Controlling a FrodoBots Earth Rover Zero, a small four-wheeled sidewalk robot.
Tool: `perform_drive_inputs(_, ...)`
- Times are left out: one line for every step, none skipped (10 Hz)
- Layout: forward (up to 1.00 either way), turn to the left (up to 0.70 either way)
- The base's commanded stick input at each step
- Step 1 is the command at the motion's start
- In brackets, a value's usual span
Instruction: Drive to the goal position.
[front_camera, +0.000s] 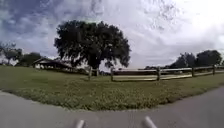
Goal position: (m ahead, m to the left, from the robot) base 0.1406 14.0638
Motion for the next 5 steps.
perform_drive_inputs(0.06, 0.01)
perform_drive_inputs(0.06, 0.01)
perform_drive_inputs(0.06, 0.01)
perform_drive_inputs(0.06, 0.01)
perform_drive_inputs(0.06, 0.01)
